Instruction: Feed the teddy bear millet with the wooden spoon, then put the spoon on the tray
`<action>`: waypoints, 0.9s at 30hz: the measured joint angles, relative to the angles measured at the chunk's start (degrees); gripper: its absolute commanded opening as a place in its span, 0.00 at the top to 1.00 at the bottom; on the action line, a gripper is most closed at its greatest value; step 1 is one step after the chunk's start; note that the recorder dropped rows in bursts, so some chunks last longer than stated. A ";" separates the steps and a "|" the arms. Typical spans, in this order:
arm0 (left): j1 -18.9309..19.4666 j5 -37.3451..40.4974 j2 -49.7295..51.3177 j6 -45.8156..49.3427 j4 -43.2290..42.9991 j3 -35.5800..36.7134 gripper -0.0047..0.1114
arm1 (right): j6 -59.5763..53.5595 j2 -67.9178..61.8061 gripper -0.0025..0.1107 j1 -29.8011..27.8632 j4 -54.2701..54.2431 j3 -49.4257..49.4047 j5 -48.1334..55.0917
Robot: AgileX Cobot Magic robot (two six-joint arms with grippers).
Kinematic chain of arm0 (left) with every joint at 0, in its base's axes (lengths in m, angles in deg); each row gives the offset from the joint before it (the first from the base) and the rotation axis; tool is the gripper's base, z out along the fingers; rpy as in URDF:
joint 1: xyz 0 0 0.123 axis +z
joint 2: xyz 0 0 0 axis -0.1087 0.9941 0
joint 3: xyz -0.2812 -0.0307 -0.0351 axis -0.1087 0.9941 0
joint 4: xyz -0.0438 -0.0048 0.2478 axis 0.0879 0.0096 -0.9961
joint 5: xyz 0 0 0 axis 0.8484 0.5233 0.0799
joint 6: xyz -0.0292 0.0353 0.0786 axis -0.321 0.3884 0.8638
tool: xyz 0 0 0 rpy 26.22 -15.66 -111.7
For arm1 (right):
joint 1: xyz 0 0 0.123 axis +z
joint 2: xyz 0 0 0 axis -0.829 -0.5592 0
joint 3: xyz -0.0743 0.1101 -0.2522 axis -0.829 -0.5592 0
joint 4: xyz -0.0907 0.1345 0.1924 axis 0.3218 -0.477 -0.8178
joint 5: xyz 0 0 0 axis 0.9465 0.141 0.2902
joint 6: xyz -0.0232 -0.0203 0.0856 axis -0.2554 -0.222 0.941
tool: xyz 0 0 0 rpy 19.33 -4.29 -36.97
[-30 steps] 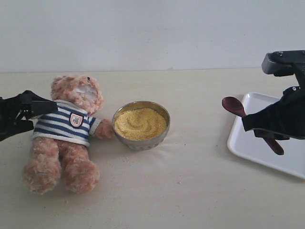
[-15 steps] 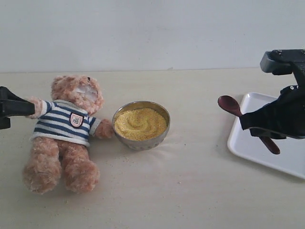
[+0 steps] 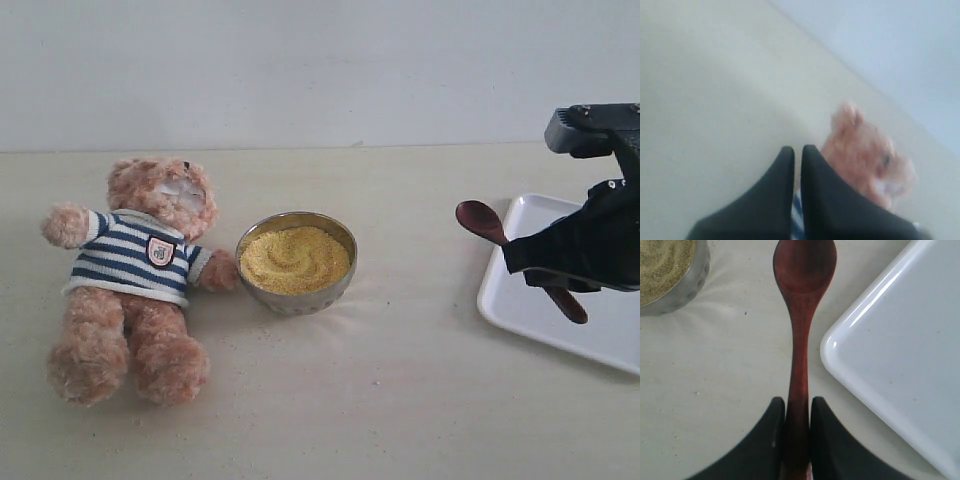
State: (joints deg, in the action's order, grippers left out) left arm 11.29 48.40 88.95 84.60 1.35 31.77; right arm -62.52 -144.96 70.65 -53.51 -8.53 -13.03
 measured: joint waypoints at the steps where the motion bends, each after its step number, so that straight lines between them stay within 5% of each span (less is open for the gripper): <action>1: 0.00 -3.09 -1.79 -3.47 0.00 0.34 0.92 | 0.00 0.00 0.98 0.00 0.00 0.00 0.00; 7: 0.10 -26.66 -12.23 -11.39 -0.83 1.92 0.92 | 0.00 0.00 0.98 0.00 0.00 0.00 0.00; 11: 0.10 -35.94 -19.41 -12.43 -12.94 1.92 0.92 | 0.00 0.00 0.98 0.00 -0.36 0.00 0.00; 21: -3.29 -37.49 -36.63 -39.84 -67.79 -3.50 0.92 | 0.00 0.00 0.98 0.00 -0.45 0.00 0.00; 27: -4.44 -31.94 -40.68 -52.62 -79.59 -1.04 0.92 | -0.24 0.00 0.98 0.00 -0.45 0.00 -0.11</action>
State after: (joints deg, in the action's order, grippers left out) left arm 6.85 16.46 48.26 31.98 -78.24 30.72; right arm -62.76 -144.96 70.65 -53.96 -8.53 -13.13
